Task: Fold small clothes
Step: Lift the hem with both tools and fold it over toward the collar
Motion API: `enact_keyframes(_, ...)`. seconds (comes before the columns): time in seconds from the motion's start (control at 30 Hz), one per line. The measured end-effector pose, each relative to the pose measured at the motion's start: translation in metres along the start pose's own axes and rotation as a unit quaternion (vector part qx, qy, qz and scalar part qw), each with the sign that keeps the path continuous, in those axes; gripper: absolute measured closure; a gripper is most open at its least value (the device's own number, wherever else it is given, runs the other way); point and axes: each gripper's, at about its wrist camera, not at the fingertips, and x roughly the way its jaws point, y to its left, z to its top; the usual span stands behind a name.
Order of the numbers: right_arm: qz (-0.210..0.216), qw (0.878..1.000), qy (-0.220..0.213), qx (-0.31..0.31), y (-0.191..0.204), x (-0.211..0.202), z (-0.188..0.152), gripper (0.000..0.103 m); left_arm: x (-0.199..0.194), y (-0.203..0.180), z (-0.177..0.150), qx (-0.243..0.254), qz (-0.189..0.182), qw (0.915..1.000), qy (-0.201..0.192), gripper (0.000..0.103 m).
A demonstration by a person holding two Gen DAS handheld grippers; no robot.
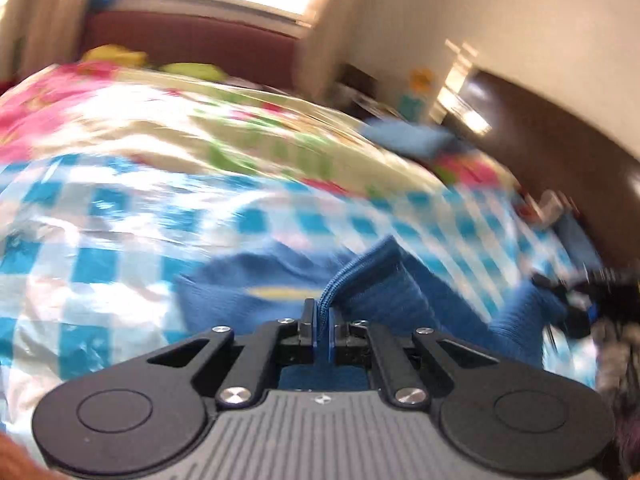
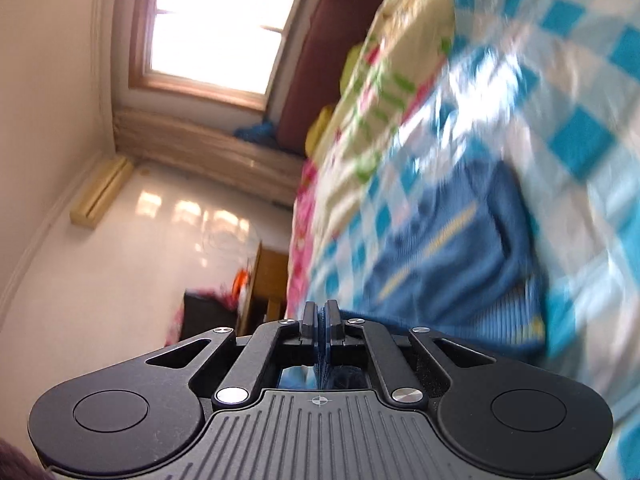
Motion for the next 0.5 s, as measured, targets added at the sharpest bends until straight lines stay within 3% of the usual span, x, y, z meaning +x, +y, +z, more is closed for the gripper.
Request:
enact_keyframes(0.07,-0.013,0.999,-0.031,0.006,-0.008,0.017,0.024,0.099,0.019,0.02,0.003,-0.031,0.023,0.9992,-0.004,0.092)
enact_keyframes(0.13,-0.054,0.997,-0.048,0.009,-0.021,0.04,0.04,0.099,0.04,0.035,-0.002,-0.049,0.048,0.9977,0.005,0.092)
enact_keyframes(0.27,-0.127,0.991,-0.04,0.011,-0.054,0.084,0.051,0.093,0.075,0.061,-0.019,-0.086,0.09,0.992,0.018,0.092)
enact_keyframes(0.33,-0.126,0.991,-0.03,0.03,-0.068,0.094,0.048,0.093,0.083,0.069,-0.027,-0.095,0.095,0.9905,0.026,0.092)
enact_keyframes(0.37,-0.128,0.991,-0.029,0.033,-0.071,0.094,0.046,0.089,0.083,0.071,-0.031,-0.095,0.097,0.9904,0.027,0.092)
enact_keyframes(0.47,-0.146,0.989,-0.028,-0.018,-0.065,0.094,0.039,0.064,0.081,0.074,-0.032,-0.096,0.098,0.9902,0.025,0.092)
enact_keyframes(0.5,-0.154,0.987,-0.027,-0.043,-0.06,0.093,0.038,0.061,0.081,0.075,-0.031,-0.095,0.099,0.9902,0.024,0.092)
